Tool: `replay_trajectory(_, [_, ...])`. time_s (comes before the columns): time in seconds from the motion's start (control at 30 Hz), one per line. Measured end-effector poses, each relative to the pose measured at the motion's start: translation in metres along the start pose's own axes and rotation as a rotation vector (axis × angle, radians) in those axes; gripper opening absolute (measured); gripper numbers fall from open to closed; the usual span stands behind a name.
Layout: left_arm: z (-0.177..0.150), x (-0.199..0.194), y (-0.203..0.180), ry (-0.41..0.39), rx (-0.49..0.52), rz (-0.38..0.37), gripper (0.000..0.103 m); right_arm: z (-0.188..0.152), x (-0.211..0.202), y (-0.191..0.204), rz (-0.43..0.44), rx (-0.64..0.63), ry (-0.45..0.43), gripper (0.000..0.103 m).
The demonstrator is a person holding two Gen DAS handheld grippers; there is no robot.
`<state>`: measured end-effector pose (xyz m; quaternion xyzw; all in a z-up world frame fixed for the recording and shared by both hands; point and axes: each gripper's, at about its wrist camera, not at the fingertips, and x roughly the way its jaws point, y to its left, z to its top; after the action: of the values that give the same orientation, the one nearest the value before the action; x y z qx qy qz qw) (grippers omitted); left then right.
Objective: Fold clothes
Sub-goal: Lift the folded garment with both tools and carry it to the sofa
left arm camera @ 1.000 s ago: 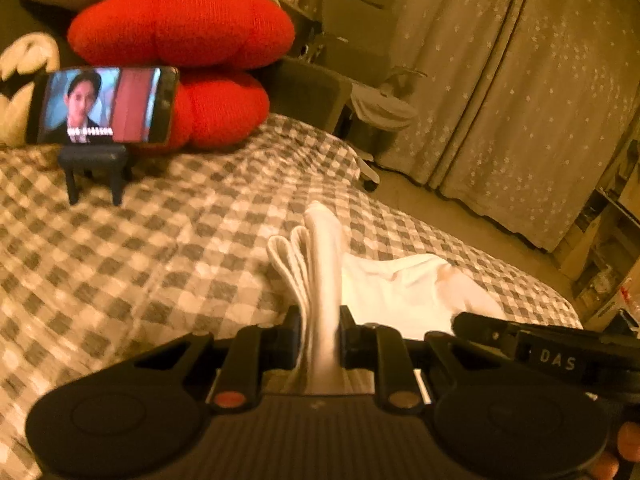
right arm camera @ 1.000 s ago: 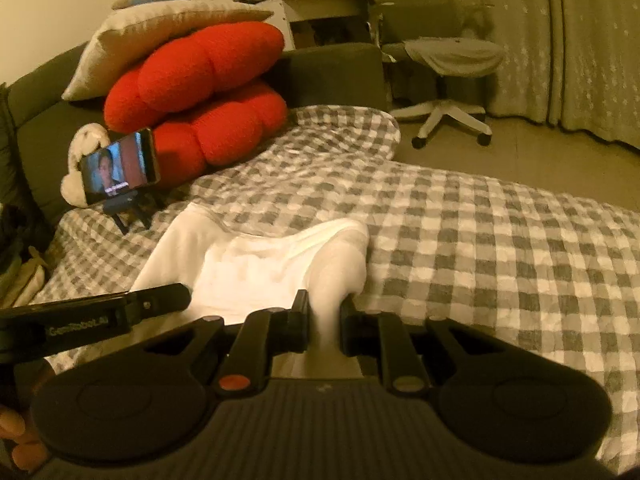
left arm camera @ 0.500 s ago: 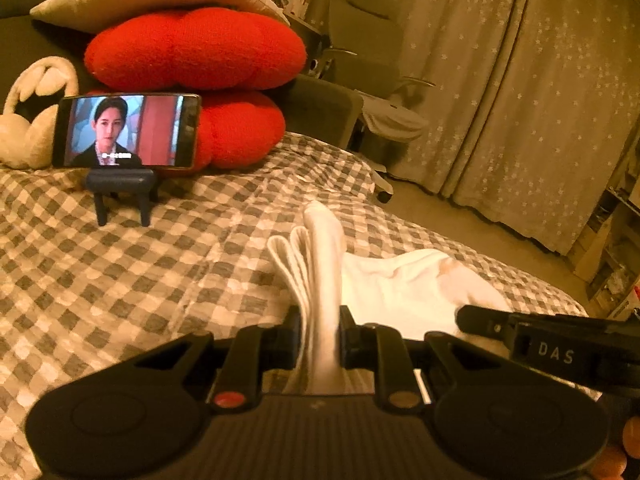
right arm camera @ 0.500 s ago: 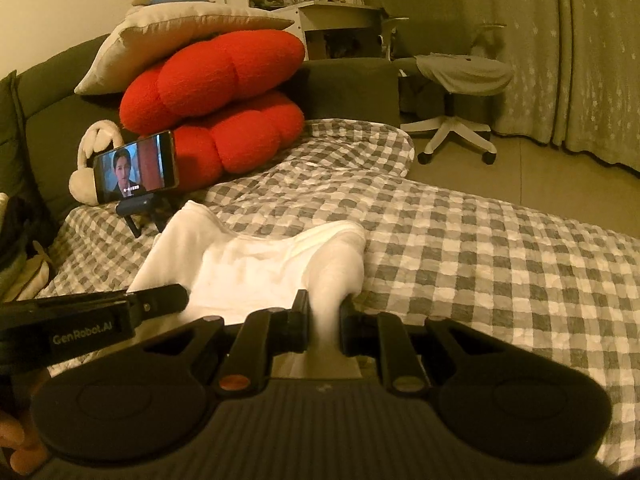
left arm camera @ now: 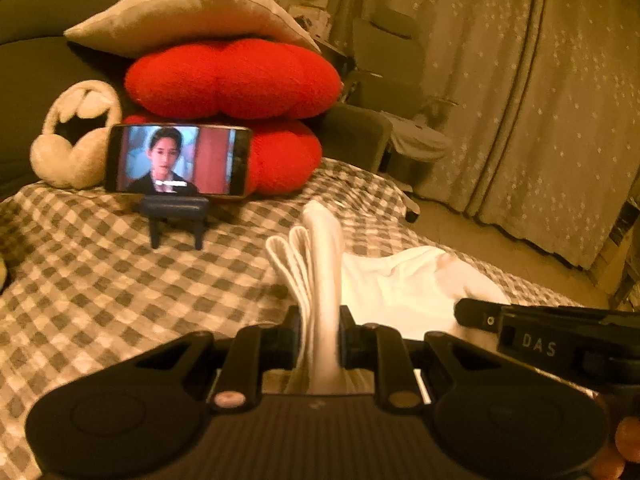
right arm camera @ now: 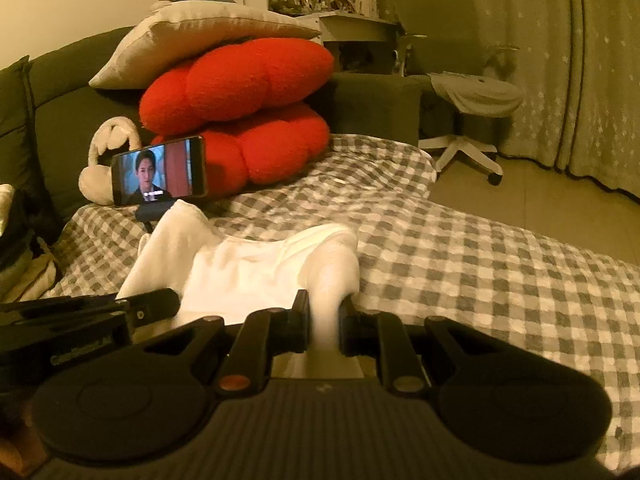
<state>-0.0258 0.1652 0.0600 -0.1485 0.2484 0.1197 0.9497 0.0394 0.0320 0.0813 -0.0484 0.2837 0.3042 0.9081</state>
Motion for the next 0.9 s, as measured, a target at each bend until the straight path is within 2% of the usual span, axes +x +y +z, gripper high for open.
replay_trajectory(0.27, [0.01, -0.024, 0.025, -0.046, -0.042, 0.038, 0.018, 0.011, 0.0, 0.033, 0.016, -0.037, -0.044, 0.016])
replay_trajectory(0.43, [0.017, -0.051, 0.049, -0.106, -0.087, 0.069, 0.018, 0.022, 0.002, 0.062, 0.06, -0.085, -0.078, 0.016])
replay_trajectory(0.7, [0.036, -0.107, 0.102, -0.201, -0.175, 0.119, 0.018, 0.05, 0.004, 0.127, 0.195, -0.172, -0.148, 0.016])
replay_trajectory(0.9, [0.058, -0.156, 0.15, -0.3, -0.268, 0.179, 0.018, 0.08, -0.002, 0.178, 0.341, -0.222, -0.21, 0.016])
